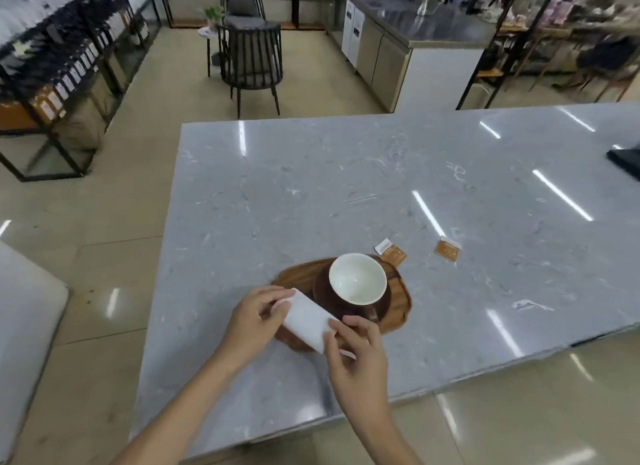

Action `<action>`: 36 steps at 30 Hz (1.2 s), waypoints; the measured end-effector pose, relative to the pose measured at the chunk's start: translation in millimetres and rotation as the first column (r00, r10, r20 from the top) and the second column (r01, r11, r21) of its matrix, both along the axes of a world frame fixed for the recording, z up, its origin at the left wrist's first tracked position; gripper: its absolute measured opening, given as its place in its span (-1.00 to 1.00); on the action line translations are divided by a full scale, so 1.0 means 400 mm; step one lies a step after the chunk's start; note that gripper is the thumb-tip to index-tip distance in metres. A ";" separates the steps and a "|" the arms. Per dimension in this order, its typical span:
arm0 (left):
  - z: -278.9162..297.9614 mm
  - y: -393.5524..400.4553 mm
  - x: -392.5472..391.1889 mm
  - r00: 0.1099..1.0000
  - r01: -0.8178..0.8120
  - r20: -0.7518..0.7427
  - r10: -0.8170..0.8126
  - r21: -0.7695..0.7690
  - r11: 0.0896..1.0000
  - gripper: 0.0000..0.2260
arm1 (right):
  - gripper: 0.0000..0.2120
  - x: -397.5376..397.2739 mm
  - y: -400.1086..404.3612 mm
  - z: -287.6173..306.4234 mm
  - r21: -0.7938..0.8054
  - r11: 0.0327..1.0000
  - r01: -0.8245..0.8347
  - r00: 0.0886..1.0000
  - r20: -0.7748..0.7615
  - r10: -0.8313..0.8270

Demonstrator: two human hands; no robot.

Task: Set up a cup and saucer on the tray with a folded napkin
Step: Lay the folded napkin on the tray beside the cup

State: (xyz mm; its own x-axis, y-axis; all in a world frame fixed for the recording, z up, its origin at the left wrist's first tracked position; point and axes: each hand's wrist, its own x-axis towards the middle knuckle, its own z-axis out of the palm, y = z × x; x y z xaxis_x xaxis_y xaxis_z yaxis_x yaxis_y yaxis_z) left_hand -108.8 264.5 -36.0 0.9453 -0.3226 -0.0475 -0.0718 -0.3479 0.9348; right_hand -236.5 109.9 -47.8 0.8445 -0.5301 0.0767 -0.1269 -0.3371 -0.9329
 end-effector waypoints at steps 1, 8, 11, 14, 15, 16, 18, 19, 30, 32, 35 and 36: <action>-0.004 0.003 0.014 0.999 0.029 0.012 -0.030 0.032 0.999 -0.79 | -0.80 0.006 0.015 -0.008 -0.010 1.000 0.005 1.000 -0.016 -0.005; -0.030 0.006 0.099 0.924 0.273 0.186 -0.335 0.293 0.916 -0.71 | -0.70 0.045 0.083 -0.065 -0.126 0.992 0.033 0.999 -0.036 -0.037; -0.040 0.003 0.122 0.855 0.342 0.245 -0.457 0.395 0.853 -0.69 | -0.72 0.046 0.100 -0.087 -0.289 0.956 0.041 0.995 -0.074 -0.065; -0.047 0.006 0.125 0.808 0.297 0.302 -0.506 0.533 0.792 -0.63 | -0.71 0.048 0.103 -0.106 -0.460 0.886 0.054 0.993 -0.067 -0.095; -0.049 0.010 0.122 0.806 0.281 0.296 -0.512 0.571 0.772 -0.57 | -0.71 0.048 0.102 -0.112 -0.502 0.863 0.059 0.992 -0.070 -0.108; -0.053 0.013 0.118 0.805 0.272 0.289 -0.518 0.596 0.755 -0.51 | -0.71 0.048 0.102 -0.116 -0.540 0.839 0.061 0.989 -0.080 -0.123; -0.061 0.016 0.115 0.802 0.277 0.274 -0.531 0.617 0.736 -0.47 | -0.72 0.047 0.103 -0.124 -0.588 0.807 0.057 0.986 -0.093 -0.137; -0.062 0.014 0.115 0.800 0.280 0.272 -0.535 0.619 0.734 -0.47 | -0.72 0.047 0.101 -0.127 -0.596 0.801 0.053 0.987 -0.091 -0.133; -0.081 -0.020 0.142 0.773 0.297 0.287 -0.566 0.624 0.723 -0.60 | -0.72 0.065 0.098 -0.124 -0.608 0.793 0.042 0.988 -0.095 -0.125; -0.086 -0.020 0.146 0.774 0.295 0.292 -0.563 0.619 0.727 -0.58 | -0.73 0.065 0.098 -0.115 -0.609 0.792 0.044 0.989 -0.087 -0.122; -0.085 -0.016 0.150 0.772 0.298 0.301 -0.560 0.606 0.738 -0.57 | -0.74 0.060 0.095 -0.090 -0.598 0.800 0.035 0.994 -0.062 -0.090; -0.082 -0.015 0.151 0.769 0.302 0.307 -0.560 0.597 0.743 -0.57 | -0.75 0.057 0.091 -0.078 -0.589 0.808 0.033 0.996 -0.044 -0.072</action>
